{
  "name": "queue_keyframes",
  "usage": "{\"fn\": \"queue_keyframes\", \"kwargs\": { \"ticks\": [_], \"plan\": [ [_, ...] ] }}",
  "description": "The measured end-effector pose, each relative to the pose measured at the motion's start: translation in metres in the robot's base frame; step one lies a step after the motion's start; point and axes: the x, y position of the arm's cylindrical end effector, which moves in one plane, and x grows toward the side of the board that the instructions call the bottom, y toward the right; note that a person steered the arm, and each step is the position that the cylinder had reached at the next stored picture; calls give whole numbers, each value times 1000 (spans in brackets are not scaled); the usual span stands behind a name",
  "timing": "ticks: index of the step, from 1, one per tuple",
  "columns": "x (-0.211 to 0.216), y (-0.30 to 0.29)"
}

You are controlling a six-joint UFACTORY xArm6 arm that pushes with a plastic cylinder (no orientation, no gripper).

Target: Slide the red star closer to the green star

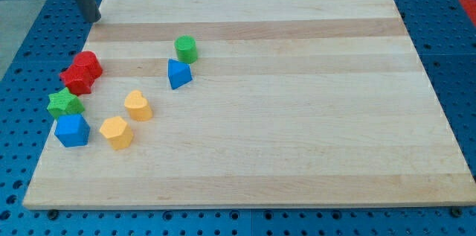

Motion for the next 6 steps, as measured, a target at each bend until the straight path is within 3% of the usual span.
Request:
{"fn": "queue_keyframes", "kwargs": {
  "ticks": [2,4,6],
  "plan": [
    [13,0],
    [131,0],
    [183,1]
  ]
}}
